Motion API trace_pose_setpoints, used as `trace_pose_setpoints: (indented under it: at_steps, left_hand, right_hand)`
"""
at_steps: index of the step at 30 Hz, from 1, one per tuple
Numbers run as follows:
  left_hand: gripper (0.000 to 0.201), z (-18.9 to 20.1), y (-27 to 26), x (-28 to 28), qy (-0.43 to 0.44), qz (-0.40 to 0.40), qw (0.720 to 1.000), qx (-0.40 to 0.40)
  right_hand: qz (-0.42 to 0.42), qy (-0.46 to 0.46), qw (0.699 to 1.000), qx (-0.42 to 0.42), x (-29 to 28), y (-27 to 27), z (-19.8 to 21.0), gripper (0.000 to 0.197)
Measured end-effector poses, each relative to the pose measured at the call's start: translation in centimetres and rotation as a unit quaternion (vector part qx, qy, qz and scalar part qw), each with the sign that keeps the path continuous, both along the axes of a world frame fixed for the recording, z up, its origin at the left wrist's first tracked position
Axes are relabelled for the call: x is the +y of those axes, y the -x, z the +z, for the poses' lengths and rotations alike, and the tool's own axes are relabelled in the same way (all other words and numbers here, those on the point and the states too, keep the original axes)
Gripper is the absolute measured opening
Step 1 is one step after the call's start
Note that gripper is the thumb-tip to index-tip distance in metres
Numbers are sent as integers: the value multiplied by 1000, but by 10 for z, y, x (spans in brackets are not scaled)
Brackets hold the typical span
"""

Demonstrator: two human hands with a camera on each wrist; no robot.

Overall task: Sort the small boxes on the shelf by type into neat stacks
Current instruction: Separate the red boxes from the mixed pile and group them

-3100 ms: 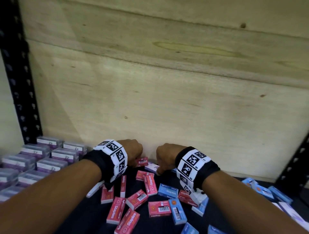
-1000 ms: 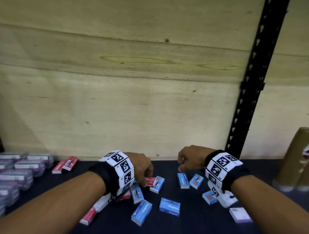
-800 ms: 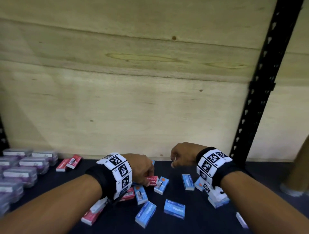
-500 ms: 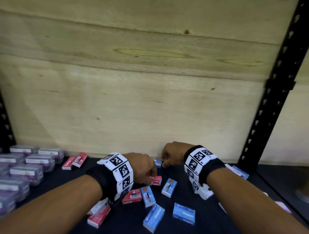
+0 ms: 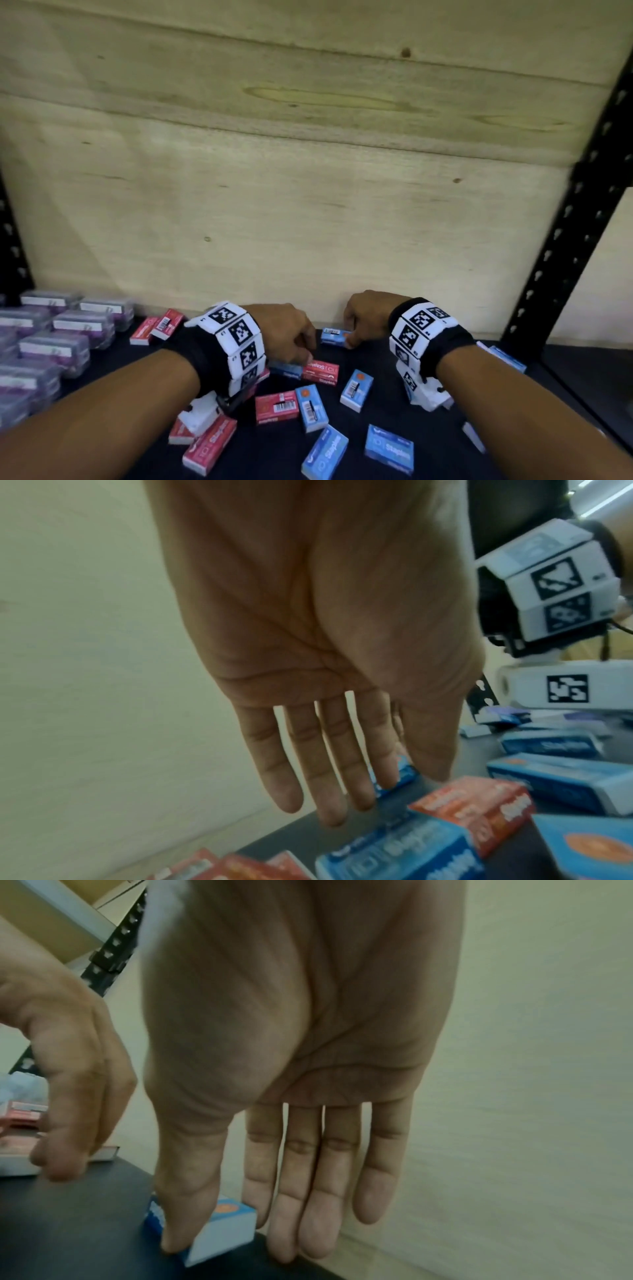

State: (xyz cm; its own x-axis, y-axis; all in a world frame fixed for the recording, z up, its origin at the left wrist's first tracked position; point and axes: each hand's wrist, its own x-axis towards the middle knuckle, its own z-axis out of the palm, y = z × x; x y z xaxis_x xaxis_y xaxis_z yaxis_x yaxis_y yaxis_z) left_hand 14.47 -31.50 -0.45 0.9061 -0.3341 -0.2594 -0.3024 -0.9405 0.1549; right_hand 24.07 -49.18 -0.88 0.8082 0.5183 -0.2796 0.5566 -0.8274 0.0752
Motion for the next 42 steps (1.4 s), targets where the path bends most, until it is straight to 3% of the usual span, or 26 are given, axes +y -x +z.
trace_pose_setpoints:
  at_steps: [5, 10, 16, 23, 27, 34, 40, 42]
  left_hand:
    - [27, 8, 1, 19, -20, 50, 998, 18]
    - [45, 4, 2, 20, -50, 50, 996, 48]
    - [36, 1, 5, 11, -90, 36, 995, 19]
    - [35, 14, 9, 10, -83, 54, 995, -20]
    - [38, 22, 13, -7, -66, 18, 997, -21]
    - [35, 23, 19, -41, -28, -29, 999, -34]
    - [36, 21, 19, -60, 44, -10, 998, -52]
    - [35, 20, 18, -65, 70, -6, 996, -59]
  right_hand:
    - [-49, 3, 999, -13, -41, -4, 13, 35]
    - [-113, 15, 993, -30, -90, -1, 24, 29]
    - [-180, 34, 982, -39, -134, 9, 21, 34]
    - [-194, 39, 979, -45, -146, 15, 18, 42]
    - [-169, -14, 985, -39, -137, 18, 23, 40]
    - [-59, -86, 994, 45, -101, 46, 27, 41]
    - [0, -117, 990, 74, -78, 66, 29, 54]
    - [14, -128, 989, 72, -73, 69, 30, 51]
